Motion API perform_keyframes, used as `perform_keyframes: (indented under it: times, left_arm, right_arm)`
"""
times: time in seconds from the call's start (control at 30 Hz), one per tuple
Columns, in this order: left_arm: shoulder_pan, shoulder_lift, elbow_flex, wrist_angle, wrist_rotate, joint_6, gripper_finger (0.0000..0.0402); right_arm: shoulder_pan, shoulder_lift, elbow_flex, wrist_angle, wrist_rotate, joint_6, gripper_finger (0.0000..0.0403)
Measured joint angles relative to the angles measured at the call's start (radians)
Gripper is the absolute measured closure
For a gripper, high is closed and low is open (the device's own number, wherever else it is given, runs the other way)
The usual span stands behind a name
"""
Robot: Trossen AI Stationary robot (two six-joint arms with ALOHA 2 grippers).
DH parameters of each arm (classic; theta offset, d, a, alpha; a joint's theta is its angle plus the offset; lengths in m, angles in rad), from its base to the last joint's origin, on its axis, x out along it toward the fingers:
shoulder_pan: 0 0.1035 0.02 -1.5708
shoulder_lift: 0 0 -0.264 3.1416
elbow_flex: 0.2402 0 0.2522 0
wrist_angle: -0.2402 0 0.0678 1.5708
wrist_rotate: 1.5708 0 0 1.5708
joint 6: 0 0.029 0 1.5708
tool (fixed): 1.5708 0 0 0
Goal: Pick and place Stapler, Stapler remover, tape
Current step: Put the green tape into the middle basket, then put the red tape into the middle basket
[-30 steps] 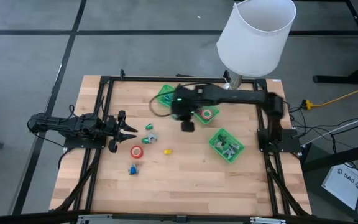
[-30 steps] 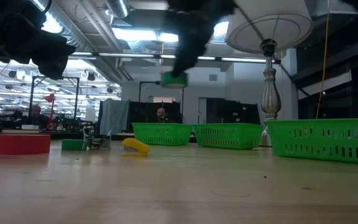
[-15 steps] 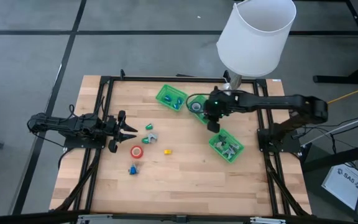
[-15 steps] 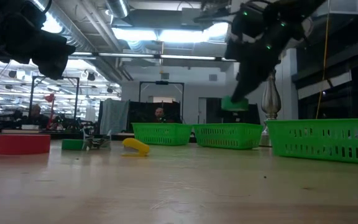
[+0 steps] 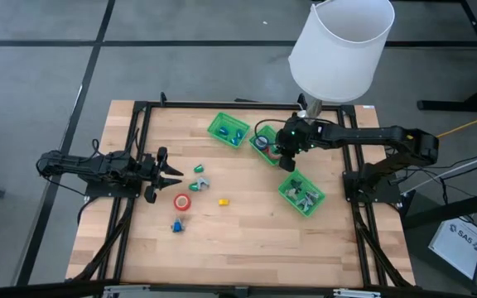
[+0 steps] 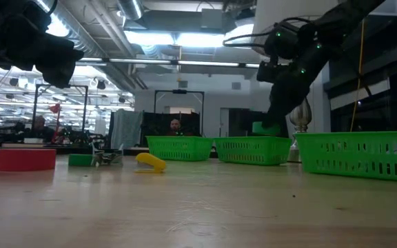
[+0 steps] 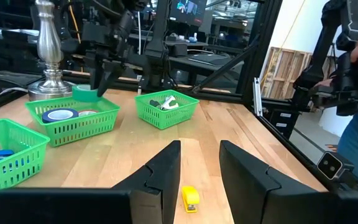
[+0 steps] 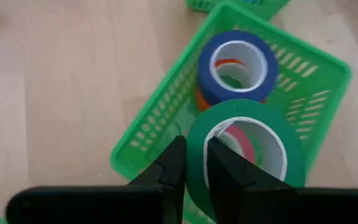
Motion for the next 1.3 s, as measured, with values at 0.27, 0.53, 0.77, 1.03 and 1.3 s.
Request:
perform_keyframes:
  times: [0.27,0.53,0.77,1.03,1.3]
  left_arm:
    - [0.000,0.000,0.000,0.000,0.000,0.000,0.0295]
    - [0.000,0.000,0.000,0.000,0.000,0.000,0.0295]
    - [0.000,0.000,0.000,0.000,0.000,0.000,0.0295]
    - [0.000,0.000,0.000,0.000,0.000,0.000,0.0295]
    - [0.000,0.000,0.000,0.000,0.000,0.000,0.0295]
  right_arm:
    - [-0.013,0.059,-0.011,0.025,-0.045,-0.033,0.0352]
    - [-0.021,0.079,-0.011,0.074,-0.034,-0.033,0.0351]
    - [-0.021,0.080,-0.009,0.065,-0.017,0.006,0.0309]
    - [-0.021,0.080,-0.009,0.041,-0.018,0.051,0.0254]
    - [-0.003,0.080,0.059,-0.003,-0.018,0.078,0.0229]
